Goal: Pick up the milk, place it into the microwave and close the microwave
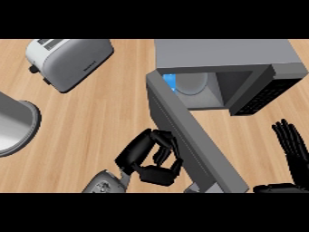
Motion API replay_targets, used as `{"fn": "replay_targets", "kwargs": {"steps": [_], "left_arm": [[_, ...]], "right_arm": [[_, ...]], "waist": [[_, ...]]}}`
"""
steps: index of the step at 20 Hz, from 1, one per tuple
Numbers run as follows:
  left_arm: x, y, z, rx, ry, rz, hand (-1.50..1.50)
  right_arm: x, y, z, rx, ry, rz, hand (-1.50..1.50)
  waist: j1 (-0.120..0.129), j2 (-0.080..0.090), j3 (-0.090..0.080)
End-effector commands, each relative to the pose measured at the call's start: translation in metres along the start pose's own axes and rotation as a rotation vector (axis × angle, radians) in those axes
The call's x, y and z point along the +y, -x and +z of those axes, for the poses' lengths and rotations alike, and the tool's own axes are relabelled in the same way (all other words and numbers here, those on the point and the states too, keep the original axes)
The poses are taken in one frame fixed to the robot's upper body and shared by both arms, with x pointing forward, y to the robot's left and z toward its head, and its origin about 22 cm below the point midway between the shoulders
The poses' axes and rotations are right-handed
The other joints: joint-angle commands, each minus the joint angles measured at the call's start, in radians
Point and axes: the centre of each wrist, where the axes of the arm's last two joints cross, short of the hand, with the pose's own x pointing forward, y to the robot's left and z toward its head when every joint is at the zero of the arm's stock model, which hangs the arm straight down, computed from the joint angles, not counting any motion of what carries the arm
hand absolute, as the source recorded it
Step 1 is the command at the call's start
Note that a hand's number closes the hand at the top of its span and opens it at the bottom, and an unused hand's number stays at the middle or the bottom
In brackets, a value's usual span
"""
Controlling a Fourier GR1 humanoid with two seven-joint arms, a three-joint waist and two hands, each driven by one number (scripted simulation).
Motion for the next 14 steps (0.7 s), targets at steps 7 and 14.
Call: {"fn": "replay_targets", "kwargs": {"steps": [7,14], "left_arm": [[-0.023,0.046,-0.030,-0.059,-0.120,-0.066,1.50],[-0.044,0.047,-0.036,0.015,-0.098,-0.017,1.50]], "right_arm": [[-0.005,-0.049,-0.009,-0.129,-0.105,-0.126,-1.50],[0.000,-0.090,-0.028,-0.173,-0.161,-0.126,-1.50]], "waist": [[-0.044,0.015,-0.002],[-0.075,0.019,-0.003]]}}
